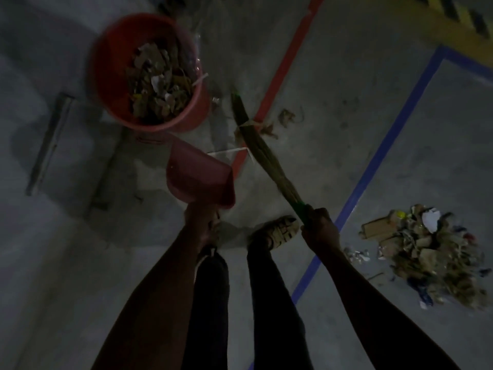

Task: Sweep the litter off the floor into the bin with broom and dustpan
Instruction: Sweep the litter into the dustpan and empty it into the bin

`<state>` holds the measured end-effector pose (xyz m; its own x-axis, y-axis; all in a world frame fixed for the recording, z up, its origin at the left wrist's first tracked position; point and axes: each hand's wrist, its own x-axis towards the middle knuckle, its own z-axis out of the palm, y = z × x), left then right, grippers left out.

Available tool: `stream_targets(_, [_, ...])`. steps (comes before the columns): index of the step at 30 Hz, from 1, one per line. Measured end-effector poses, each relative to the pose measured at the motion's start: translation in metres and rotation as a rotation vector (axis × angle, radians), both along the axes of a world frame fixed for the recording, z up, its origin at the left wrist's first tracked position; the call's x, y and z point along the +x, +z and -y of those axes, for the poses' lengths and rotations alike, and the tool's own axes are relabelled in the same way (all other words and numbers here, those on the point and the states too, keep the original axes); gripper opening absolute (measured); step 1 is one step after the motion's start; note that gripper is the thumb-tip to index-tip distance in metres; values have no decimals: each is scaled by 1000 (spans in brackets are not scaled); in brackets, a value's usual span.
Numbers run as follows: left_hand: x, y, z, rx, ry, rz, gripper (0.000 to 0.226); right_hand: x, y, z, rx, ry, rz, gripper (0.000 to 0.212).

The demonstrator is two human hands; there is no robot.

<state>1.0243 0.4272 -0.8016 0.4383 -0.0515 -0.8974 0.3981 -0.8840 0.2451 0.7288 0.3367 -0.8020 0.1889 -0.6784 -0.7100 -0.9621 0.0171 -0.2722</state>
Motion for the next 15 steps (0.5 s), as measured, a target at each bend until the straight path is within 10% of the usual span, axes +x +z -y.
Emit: stream_targets(15, [18,-124,-66,95,-8,56,45,39,-141,-52,166,-84,-100,44])
